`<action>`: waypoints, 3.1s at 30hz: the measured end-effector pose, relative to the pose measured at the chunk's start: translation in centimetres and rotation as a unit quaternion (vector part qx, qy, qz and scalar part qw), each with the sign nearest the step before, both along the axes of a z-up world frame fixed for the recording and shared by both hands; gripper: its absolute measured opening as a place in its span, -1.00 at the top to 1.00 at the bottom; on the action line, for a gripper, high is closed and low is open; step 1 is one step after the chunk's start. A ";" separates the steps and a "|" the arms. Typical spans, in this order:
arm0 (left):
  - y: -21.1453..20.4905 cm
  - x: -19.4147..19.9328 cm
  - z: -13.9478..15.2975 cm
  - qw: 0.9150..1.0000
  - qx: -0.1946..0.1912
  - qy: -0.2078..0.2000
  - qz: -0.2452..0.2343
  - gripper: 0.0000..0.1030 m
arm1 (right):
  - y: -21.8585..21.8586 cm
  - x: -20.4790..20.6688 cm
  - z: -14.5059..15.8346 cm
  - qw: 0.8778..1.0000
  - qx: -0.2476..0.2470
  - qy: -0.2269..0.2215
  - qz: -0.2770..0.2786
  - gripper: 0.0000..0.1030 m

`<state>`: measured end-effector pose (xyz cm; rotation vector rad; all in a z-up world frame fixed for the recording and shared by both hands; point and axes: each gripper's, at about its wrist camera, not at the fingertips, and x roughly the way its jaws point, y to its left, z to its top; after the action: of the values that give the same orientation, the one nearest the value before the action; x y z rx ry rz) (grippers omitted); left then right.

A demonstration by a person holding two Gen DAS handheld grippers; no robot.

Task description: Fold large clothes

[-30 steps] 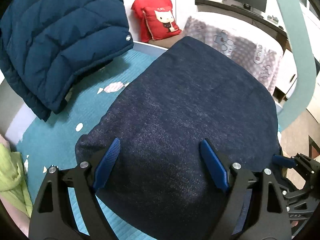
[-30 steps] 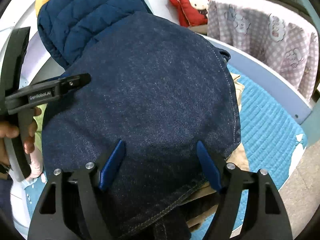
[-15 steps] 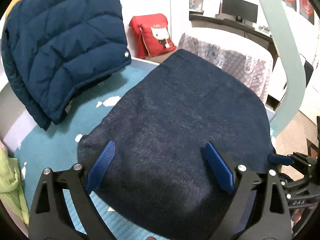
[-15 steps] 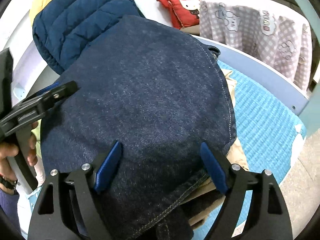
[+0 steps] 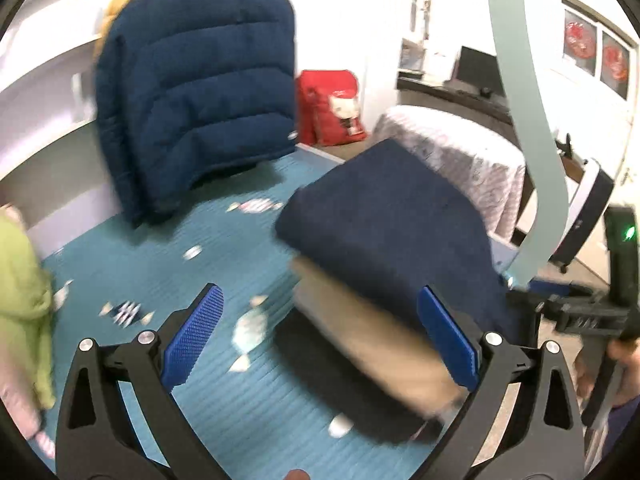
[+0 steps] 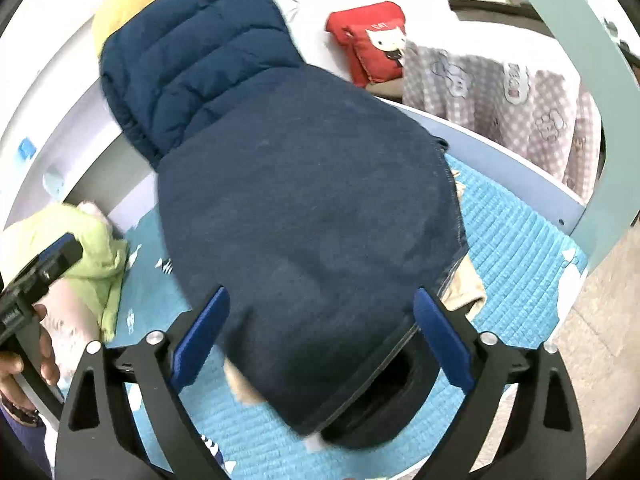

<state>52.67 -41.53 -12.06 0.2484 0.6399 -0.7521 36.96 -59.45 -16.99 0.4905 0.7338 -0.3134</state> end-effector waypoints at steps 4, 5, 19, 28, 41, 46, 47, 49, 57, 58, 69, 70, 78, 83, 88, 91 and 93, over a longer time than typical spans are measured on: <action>4.4 -3.4 -0.7 0.999 0.017 -0.005 0.034 -0.90 | 5.8 -2.4 1.7 0.998 -0.058 -0.002 0.022 -0.83; 5.7 -4.6 -0.8 0.999 0.018 -0.007 0.047 -0.90 | 6.9 -3.1 1.8 0.997 -0.069 -0.004 0.024 -0.84; 22.5 -21.7 -4.7 0.988 -0.035 0.025 0.145 -0.91 | 25.6 -14.1 1.2 0.983 -0.166 -0.005 0.075 -0.85; 31.0 -29.8 -2.7 0.971 -0.061 -0.021 0.230 -0.91 | 33.5 -19.7 3.1 0.974 -0.214 -0.039 0.071 -0.85; 38.6 -38.6 0.9 0.950 -0.076 -0.087 0.292 -0.91 | 42.2 -25.7 6.2 0.959 -0.230 -0.104 0.126 -0.86; 41.2 -41.6 2.3 0.939 -0.085 -0.105 0.316 -0.91 | 44.0 -27.6 7.2 0.956 -0.223 -0.130 0.141 -0.86; 41.5 -42.1 2.6 0.937 -0.084 -0.112 0.319 -0.91 | 44.3 -27.9 7.4 0.955 -0.221 -0.136 0.144 -0.86; 42.1 -43.1 3.2 0.932 -0.083 -0.127 0.329 -0.91 | 45.2 -28.6 7.9 0.952 -0.220 -0.151 0.151 -0.86; 44.2 -46.2 5.4 0.917 -0.094 -0.157 0.354 -0.91 | 48.0 -30.4 9.5 0.937 -0.230 -0.197 0.173 -0.86; 44.3 -46.7 5.6 0.916 -0.096 -0.161 0.355 -0.91 | 48.3 -30.5 9.8 0.936 -0.230 -0.201 0.174 -0.86; 45.6 -49.5 7.9 0.899 -0.101 -0.200 0.376 -0.91 | 49.9 -31.8 10.9 0.929 -0.221 -0.229 0.191 -0.86; 45.6 -49.5 7.9 0.899 -0.098 -0.203 0.376 -0.91 | 50.0 -32.0 11.0 0.928 -0.221 -0.232 0.188 -0.86; 45.5 -50.4 8.5 0.897 -0.099 -0.215 0.374 -0.91 | 49.9 -33.0 11.7 0.928 -0.219 -0.243 0.180 -0.86; 45.6 -50.7 8.7 0.895 -0.098 -0.220 0.376 -0.91 | 49.9 -33.1 11.8 0.927 -0.218 -0.245 0.180 -0.86; 45.8 -50.6 8.8 0.895 -0.098 -0.220 0.376 -0.91 | 50.4 -33.4 11.9 0.926 -0.223 -0.247 0.176 -0.86; 45.8 -50.5 8.9 0.894 -0.097 -0.221 0.377 -0.91 | 50.4 -33.4 11.9 0.927 -0.222 -0.247 0.176 -0.86; 45.8 -50.5 8.8 0.894 -0.097 -0.221 0.377 -0.91 | 50.6 -33.4 12.0 0.927 -0.223 -0.247 0.176 -0.86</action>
<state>2.16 4.23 -3.24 -0.0289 0.1823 0.0086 3.53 -8.86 -5.04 -0.0099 0.2309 -0.0079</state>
